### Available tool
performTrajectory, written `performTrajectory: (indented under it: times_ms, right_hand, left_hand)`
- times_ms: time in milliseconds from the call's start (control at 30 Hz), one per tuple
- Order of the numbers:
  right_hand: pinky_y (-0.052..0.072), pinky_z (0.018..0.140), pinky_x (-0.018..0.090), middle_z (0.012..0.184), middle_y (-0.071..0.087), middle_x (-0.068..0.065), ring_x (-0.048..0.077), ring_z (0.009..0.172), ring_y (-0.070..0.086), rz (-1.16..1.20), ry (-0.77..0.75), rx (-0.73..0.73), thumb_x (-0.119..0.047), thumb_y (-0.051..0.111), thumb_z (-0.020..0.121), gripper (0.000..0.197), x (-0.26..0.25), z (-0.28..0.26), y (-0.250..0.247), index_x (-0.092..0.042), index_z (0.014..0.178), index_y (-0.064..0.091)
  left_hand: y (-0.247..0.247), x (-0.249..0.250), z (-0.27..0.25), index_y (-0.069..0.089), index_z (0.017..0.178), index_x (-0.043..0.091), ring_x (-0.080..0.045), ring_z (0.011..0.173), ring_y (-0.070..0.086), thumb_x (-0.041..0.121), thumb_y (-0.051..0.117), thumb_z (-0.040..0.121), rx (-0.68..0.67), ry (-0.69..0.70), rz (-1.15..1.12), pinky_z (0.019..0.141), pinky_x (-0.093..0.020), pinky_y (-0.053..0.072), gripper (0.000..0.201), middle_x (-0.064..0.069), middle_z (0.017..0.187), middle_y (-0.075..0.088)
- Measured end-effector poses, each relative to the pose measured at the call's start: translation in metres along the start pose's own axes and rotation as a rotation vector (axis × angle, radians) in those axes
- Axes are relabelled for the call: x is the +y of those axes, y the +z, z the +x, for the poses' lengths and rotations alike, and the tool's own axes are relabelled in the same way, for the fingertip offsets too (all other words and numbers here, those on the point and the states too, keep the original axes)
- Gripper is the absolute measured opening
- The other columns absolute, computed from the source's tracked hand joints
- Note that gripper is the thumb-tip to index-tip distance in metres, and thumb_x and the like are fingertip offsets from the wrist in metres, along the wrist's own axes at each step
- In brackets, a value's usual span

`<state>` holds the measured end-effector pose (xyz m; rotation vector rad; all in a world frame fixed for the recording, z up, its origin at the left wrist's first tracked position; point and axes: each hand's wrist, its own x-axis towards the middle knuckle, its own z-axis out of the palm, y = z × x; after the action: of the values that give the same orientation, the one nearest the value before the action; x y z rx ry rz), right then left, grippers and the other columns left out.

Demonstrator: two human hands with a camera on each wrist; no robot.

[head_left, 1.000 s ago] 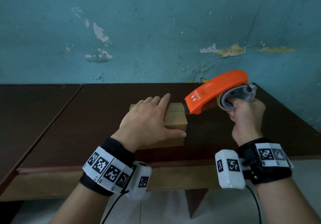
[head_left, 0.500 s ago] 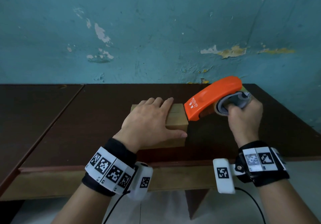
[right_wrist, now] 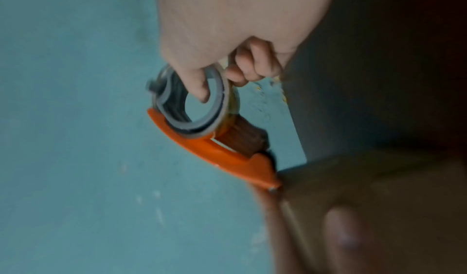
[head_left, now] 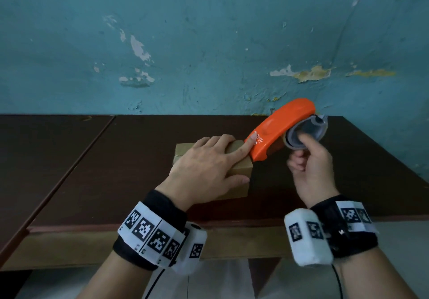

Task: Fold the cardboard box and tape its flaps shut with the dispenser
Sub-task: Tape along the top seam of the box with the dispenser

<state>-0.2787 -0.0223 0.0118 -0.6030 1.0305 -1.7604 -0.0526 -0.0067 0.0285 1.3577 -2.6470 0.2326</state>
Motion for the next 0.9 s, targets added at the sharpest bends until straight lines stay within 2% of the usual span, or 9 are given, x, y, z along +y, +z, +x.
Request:
performTrajectory:
  times_ms: [67, 133, 267, 367, 400, 467, 533, 600, 900]
  right_hand:
    - [0.02, 0.039, 0.016, 0.052, 0.039, -0.007, 0.003, 0.04, 0.031, 0.074, 0.124, -0.074, -0.024, 0.058, 0.095, 0.026, 0.002, 0.0, 0.002, -0.02, 0.071, 0.052]
    - [0.018, 0.037, 0.016, 0.049, 0.037, -0.007, 0.004, 0.037, 0.03, 0.034, 0.201, -0.117, -0.027, 0.051, 0.098, 0.032, 0.005, 0.0, 0.003, -0.02, 0.067, 0.047]
    - [0.017, 0.034, 0.015, 0.047, 0.04, -0.003, 0.004, 0.033, 0.029, -0.012, 0.303, -0.153, -0.024, 0.041, 0.1, 0.029, 0.007, -0.002, 0.006, -0.018, 0.072, 0.046]
    - [0.017, 0.034, 0.014, 0.049, 0.042, -0.002, 0.004, 0.034, 0.029, 0.017, 0.296, -0.133, -0.014, 0.039, 0.101, 0.026, 0.002, -0.002, 0.007, -0.017, 0.076, 0.045]
    - [0.017, 0.035, 0.014, 0.05, 0.042, -0.002, 0.004, 0.034, 0.029, 0.019, 0.28, -0.131, -0.011, 0.039, 0.1, 0.026, 0.0, -0.001, 0.007, -0.016, 0.076, 0.045]
    - [0.016, 0.035, 0.015, 0.05, 0.042, -0.001, 0.004, 0.034, 0.029, 0.01, 0.247, -0.131, -0.009, 0.039, 0.1, 0.027, -0.003, 0.0, 0.007, -0.015, 0.074, 0.045]
    - [0.014, 0.036, 0.015, 0.049, 0.041, -0.002, 0.003, 0.033, 0.029, 0.017, 0.23, -0.143, -0.007, 0.037, 0.099, 0.029, -0.007, 0.002, 0.005, -0.016, 0.072, 0.043]
    - [0.013, 0.035, 0.015, 0.048, 0.039, -0.003, 0.003, 0.033, 0.028, 0.033, 0.238, -0.155, -0.006, 0.036, 0.098, 0.03, -0.011, 0.003, 0.001, -0.017, 0.07, 0.041]
    - [0.013, 0.034, 0.015, 0.048, 0.038, -0.003, 0.004, 0.032, 0.026, 0.008, 0.247, -0.164, -0.007, 0.038, 0.097, 0.03, -0.015, 0.007, -0.008, -0.017, 0.07, 0.044]
  left_hand:
    - [0.0, 0.0, 0.0, -0.009, 0.165, 0.044, -0.026, 0.149, 0.035, 0.068, 0.036, 0.103, -0.004, -0.005, -0.002, 0.124, -0.042, 0.023, 0.081, -0.005, 0.163, 0.031]
    - [-0.001, 0.0, 0.0, -0.008, 0.165, 0.045, -0.026, 0.148, 0.036, 0.068, 0.036, 0.103, -0.007, -0.003, -0.007, 0.124, -0.042, 0.024, 0.08, -0.005, 0.163, 0.032]
    - [-0.001, 0.001, -0.001, -0.008, 0.164, 0.046, -0.028, 0.149, 0.035, 0.07, 0.038, 0.101, 0.005, -0.032, -0.007, 0.125, -0.043, 0.023, 0.083, -0.005, 0.162, 0.035]
    - [0.003, 0.001, 0.0, -0.017, 0.165, 0.034, -0.033, 0.158, 0.025, 0.079, 0.038, 0.095, -0.005, -0.127, -0.013, 0.13, -0.047, 0.016, 0.1, -0.012, 0.166, 0.034]
    - [0.003, 0.002, 0.0, -0.017, 0.166, 0.026, -0.033, 0.156, 0.028, 0.084, 0.037, 0.092, -0.013, -0.162, -0.011, 0.13, -0.047, 0.018, 0.108, -0.013, 0.164, 0.037]
    - [0.002, 0.004, 0.001, -0.005, 0.167, 0.015, -0.029, 0.146, 0.042, 0.092, 0.037, 0.084, -0.031, -0.206, 0.008, 0.126, -0.043, 0.026, 0.12, -0.01, 0.155, 0.046]
    - [0.0, 0.005, 0.003, 0.01, 0.167, 0.016, -0.026, 0.139, 0.047, 0.093, 0.041, 0.081, -0.047, -0.222, 0.018, 0.12, -0.042, 0.033, 0.119, -0.006, 0.152, 0.047]
    - [-0.001, 0.005, 0.003, 0.018, 0.165, 0.021, -0.025, 0.137, 0.047, 0.092, 0.044, 0.081, -0.05, -0.217, 0.01, 0.118, -0.042, 0.035, 0.112, -0.004, 0.151, 0.047]
    - [-0.001, 0.003, 0.004, 0.025, 0.161, 0.026, -0.022, 0.133, 0.049, 0.091, 0.045, 0.081, -0.039, -0.205, -0.005, 0.116, -0.041, 0.036, 0.105, 0.001, 0.145, 0.049]
